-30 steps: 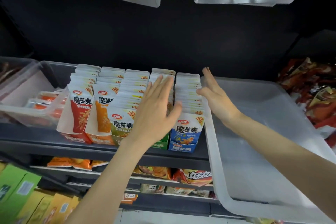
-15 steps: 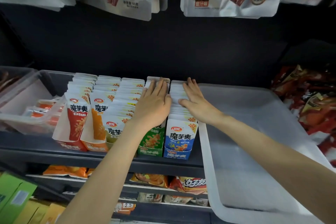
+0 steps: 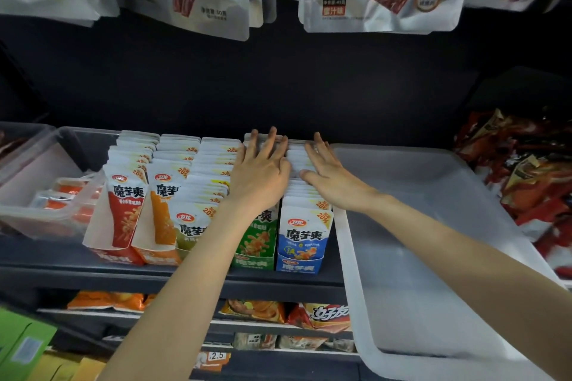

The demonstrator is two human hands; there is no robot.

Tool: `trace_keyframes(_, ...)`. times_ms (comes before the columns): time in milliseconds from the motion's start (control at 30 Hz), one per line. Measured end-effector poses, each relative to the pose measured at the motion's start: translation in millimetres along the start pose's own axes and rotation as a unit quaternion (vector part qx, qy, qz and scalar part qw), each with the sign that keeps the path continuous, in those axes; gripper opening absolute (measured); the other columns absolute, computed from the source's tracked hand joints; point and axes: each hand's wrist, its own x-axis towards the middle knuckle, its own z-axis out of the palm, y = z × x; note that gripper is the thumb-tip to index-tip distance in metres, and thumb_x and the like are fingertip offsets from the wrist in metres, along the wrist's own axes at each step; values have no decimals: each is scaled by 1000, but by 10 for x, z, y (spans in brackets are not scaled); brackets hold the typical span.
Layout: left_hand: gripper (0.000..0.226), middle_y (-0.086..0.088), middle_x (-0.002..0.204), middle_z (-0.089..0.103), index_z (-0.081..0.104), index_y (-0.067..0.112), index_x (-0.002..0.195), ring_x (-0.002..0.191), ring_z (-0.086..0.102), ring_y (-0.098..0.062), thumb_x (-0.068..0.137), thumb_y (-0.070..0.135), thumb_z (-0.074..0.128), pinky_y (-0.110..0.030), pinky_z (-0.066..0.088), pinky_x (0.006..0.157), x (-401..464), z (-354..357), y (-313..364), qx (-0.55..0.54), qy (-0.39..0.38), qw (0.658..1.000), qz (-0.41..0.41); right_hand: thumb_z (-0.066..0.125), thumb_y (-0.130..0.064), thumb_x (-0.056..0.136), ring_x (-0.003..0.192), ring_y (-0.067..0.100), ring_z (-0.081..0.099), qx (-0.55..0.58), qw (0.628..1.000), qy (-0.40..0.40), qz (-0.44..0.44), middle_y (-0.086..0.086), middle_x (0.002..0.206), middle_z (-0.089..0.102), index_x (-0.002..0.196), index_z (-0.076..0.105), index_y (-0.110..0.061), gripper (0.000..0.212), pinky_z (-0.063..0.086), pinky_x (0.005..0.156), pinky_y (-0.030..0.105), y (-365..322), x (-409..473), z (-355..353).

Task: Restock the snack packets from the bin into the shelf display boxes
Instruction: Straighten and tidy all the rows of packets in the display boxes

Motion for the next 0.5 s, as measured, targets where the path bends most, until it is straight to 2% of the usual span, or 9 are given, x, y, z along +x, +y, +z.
trace_keyframes(133, 51, 2, 160, -6, 4, 24, 152, 146, -10, -20, 102, 30, 15, -38, -4, 118, -16, -23, -20, -36, 7, 999, 13, 34, -33, 102, 144, 12, -18, -12, 1000, -5, 11, -4, 157, -20, 152, 1, -18, 62, -5, 114, 27, -28, -24, -40)
trace_keyframes(200, 51, 1, 160, 2, 10, 22, 152, 147, -4, -19, 103, 30, 20, -36, -1, 118, -56, -72, -17, -67, 36, 997, 33, 34, -33, 102, 144, 10, -16, -12, 1000, -2, 13, -3, 158, -17, 152, 4, -18, 60, -5, 113, 24, -56, -77, -77)
trace_keyframes(300, 48, -2, 155, 27, 25, 20, 149, 143, 19, -18, 103, 30, 29, -34, 13, 117, -260, -193, 17, -153, 107, 981, 59, 36, -31, 102, 145, 8, -9, -9, 999, 35, 7, -2, 160, -6, 152, 13, -17, 56, -3, 113, 21, -81, -229, -118)
trace_keyframes(367, 46, 3, 148, 39, 31, 24, 147, 137, 30, -11, 102, 32, 35, -29, 24, 110, -467, -238, 43, -250, 107, 960, 61, 38, -30, 102, 146, 7, 3, -6, 997, 78, 15, -3, 160, 6, 151, 21, -19, 53, 5, 116, 22, -97, -383, -130)
trace_keyframes(433, 50, 11, 152, 31, 26, 29, 148, 135, 25, 1, 101, 30, 40, -22, 23, 108, -648, -214, 61, -345, 56, 934, 73, 40, -25, 101, 139, 1, 19, 49, 992, 110, 38, -13, 152, 22, 149, 26, -24, 50, 14, 112, 17, -140, -558, -110)
trace_keyframes(500, 60, 14, 157, 15, 15, 30, 150, 140, 13, 1, 99, 19, 45, -28, 16, 117, -733, -132, 73, -418, -8, 905, 79, 41, -18, 99, 130, -5, 26, 170, 977, 99, 82, -24, 139, 28, 149, 24, -27, 53, 17, 109, 15, -238, -703, -48)
